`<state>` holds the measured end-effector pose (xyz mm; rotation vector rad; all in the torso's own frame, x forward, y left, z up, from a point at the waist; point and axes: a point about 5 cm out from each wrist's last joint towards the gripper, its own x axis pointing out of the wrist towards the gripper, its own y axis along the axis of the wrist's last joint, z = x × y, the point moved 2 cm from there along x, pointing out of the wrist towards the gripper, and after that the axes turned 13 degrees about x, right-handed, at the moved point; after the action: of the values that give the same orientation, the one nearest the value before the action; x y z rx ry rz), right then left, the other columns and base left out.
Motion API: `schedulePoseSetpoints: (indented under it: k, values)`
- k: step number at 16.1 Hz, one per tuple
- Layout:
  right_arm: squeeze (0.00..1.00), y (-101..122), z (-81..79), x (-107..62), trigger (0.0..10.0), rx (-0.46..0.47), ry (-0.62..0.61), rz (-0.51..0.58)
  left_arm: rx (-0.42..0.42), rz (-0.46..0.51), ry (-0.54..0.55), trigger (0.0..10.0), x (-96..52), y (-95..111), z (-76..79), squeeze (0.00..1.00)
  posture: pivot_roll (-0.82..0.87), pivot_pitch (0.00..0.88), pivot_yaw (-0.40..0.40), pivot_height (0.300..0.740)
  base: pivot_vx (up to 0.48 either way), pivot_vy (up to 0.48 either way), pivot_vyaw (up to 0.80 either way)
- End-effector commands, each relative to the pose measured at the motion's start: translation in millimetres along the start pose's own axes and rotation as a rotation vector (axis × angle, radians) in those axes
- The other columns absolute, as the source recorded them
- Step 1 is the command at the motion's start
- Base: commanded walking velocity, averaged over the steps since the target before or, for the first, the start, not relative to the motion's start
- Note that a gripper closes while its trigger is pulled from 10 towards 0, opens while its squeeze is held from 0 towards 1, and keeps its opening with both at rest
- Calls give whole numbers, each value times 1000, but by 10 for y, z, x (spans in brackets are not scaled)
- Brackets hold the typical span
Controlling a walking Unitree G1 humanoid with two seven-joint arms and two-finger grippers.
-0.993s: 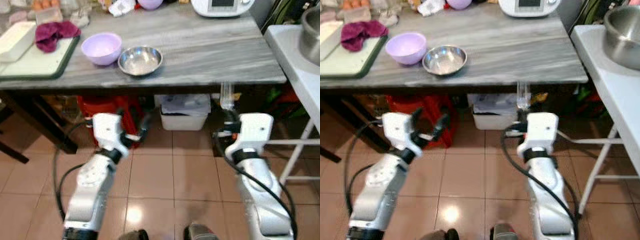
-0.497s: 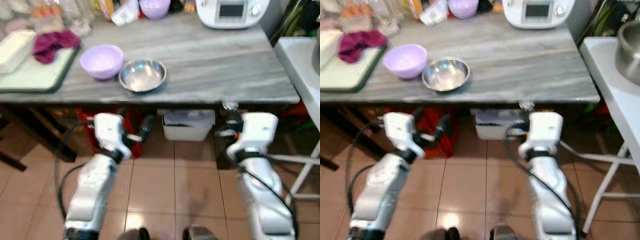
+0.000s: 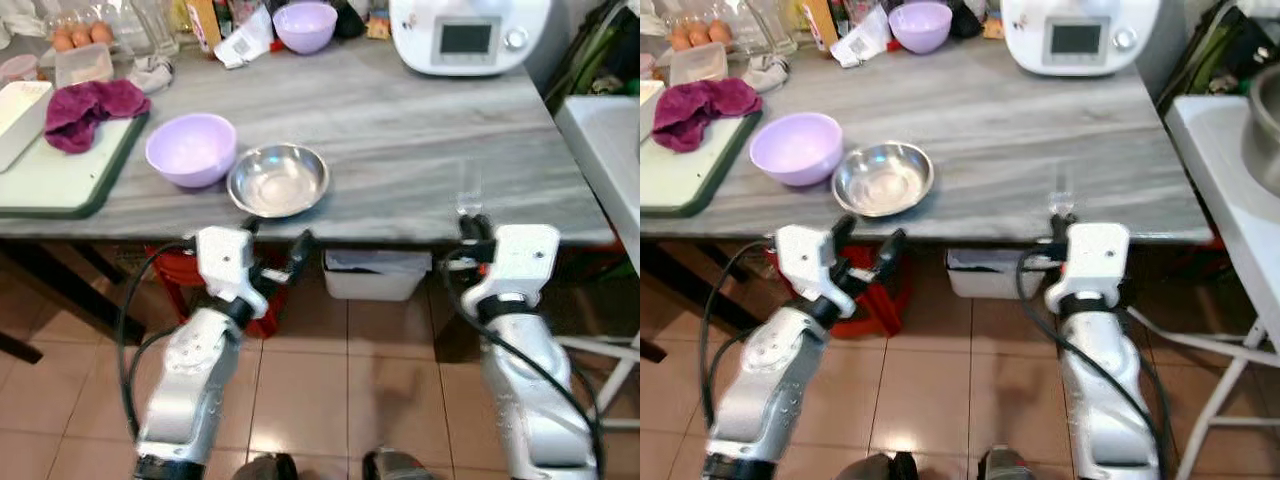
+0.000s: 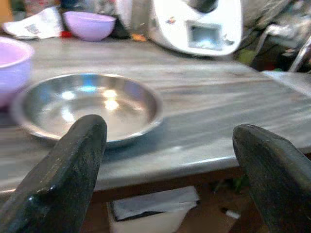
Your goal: Setting the table
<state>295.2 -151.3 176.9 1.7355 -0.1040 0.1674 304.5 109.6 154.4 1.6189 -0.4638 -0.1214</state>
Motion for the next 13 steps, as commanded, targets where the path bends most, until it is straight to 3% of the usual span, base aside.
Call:
schedulePoseSetpoints:
  k: [1, 5, 9, 13]
  values:
    - [0, 45, 22, -1, 10000, -10, -1, 19, 13, 9, 27, 10000, -18, 22, -27, 0, -169, 221, 58, 740, 315, 0, 0]
    - [0, 60, 28, 9, 10000, -16, 2, 26, 80, 15, 138, 10000, -113, 87, -209, 0, -167, 219, 54, 740, 298, 0, 0]
    - [0, 57, 1, 13, 10000, -20, 14, 28, 96, 32, 124, 10000, -179, 143, -158, 0, -162, 221, 50, 740, 142, 0, 0]
    - [0, 70, 0, 27, 10000, -25, 21, 32, 183, 2, 62, 10000, -313, 119, -123, 0, -159, 223, 45, 740, 0, 0, 0]
